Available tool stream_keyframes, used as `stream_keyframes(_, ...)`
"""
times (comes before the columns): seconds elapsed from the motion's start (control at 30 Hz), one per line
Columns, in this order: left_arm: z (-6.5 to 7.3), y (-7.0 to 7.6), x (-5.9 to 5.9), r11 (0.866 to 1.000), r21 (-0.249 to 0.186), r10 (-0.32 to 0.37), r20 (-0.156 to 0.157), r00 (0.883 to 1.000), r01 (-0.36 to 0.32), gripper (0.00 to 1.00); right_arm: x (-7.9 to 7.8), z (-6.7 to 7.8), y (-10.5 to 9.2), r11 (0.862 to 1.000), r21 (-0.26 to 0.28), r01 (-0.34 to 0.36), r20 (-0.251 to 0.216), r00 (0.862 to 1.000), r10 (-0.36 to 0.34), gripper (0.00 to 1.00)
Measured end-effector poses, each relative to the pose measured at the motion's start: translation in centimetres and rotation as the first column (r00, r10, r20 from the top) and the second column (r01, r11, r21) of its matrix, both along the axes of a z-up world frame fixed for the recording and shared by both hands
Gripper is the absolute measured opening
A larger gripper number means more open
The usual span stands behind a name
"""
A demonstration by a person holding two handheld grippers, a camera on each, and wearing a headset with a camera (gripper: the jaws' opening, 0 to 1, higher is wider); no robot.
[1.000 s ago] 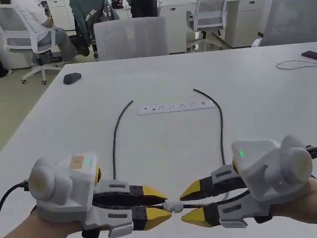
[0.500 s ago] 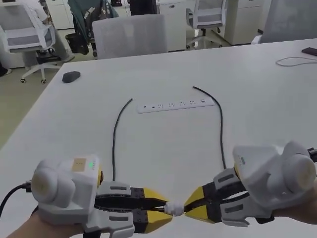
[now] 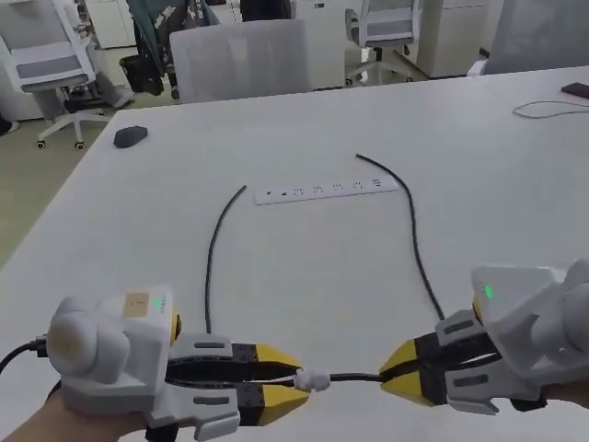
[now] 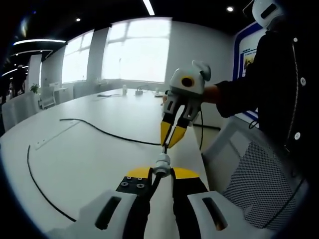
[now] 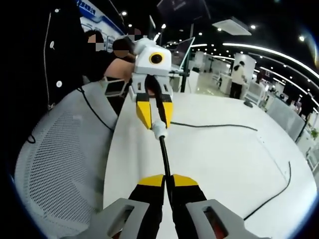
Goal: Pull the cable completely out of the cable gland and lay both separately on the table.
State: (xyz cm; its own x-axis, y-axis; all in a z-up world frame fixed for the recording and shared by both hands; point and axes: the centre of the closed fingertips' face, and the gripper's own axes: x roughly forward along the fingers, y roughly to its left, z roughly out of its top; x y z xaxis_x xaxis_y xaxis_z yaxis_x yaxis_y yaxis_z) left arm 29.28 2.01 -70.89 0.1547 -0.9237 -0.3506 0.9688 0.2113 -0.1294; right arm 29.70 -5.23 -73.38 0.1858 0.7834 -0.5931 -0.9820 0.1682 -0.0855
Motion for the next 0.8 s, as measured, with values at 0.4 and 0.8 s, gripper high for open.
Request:
stream_keyframes(0.4, -0.9, 1.0, 0.5, 0.999, 0.033, 0.022, 0.025, 0.999, -0.022, 0.15, 1.7, -3.0, -6.4, 0.973, -0.134, 0.186, 0.013, 0.982, -0.186, 0.00)
stream_keyframes(0.8, -1.7, 1.6, 0.4, 0.998, 0.057, 0.038, 0.015, 0.999, -0.038, 0.15, 2.4, -6.4, -11.1, 0.912, -0.237, 0.335, -0.020, 0.937, -0.349, 0.00)
